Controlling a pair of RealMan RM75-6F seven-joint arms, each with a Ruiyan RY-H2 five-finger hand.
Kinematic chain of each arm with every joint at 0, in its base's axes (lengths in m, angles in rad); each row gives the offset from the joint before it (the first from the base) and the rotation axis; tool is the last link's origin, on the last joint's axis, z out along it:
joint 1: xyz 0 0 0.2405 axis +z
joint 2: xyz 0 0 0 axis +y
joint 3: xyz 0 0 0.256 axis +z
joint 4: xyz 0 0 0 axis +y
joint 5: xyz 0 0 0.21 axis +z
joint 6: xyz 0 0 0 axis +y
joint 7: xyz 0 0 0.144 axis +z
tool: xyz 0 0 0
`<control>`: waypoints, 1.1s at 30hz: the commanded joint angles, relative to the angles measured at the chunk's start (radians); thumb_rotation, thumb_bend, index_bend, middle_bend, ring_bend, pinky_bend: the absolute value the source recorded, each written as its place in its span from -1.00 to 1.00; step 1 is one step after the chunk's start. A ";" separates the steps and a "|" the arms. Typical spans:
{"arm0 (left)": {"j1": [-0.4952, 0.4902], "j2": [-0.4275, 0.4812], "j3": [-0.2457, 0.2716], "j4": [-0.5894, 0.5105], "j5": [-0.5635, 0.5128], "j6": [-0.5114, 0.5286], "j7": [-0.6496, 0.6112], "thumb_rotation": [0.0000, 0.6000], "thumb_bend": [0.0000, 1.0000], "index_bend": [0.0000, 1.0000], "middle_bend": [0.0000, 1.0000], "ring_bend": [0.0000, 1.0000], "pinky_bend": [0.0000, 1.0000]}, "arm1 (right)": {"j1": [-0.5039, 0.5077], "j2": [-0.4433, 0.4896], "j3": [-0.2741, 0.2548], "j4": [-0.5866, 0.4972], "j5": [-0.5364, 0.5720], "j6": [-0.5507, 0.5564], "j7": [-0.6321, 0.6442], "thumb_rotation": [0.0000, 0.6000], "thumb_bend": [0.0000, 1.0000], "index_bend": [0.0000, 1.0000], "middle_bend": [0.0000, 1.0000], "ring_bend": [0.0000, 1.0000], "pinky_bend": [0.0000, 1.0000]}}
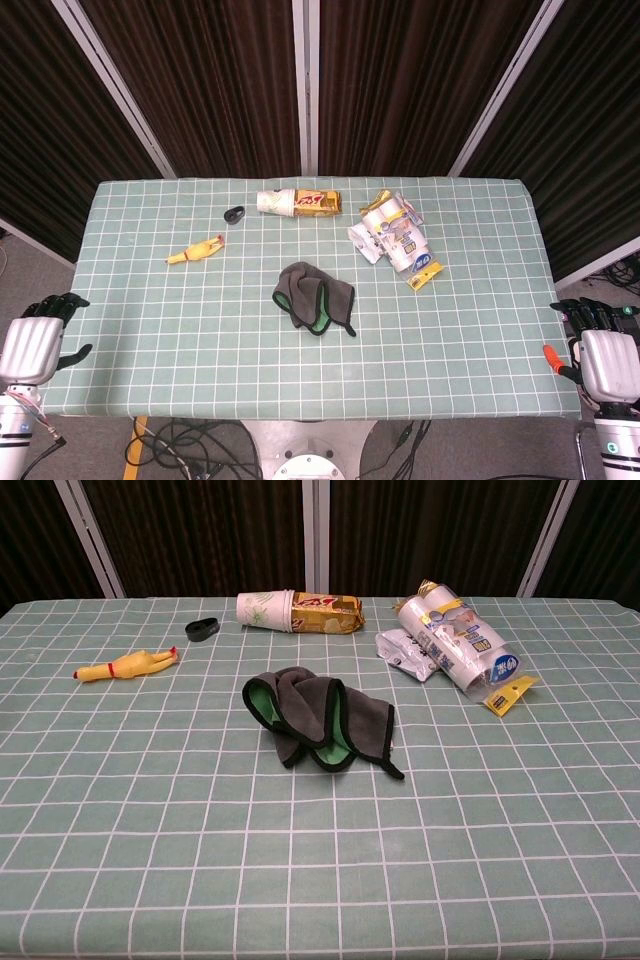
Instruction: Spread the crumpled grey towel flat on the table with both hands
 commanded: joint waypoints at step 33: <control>0.023 0.021 0.007 -0.031 0.033 0.054 -0.019 1.00 -0.82 -0.40 -0.42 -0.52 -0.37 | 0.308 -0.145 0.029 -0.092 0.066 -0.456 -0.007 1.00 -0.73 -0.13 -0.58 -0.82 -0.69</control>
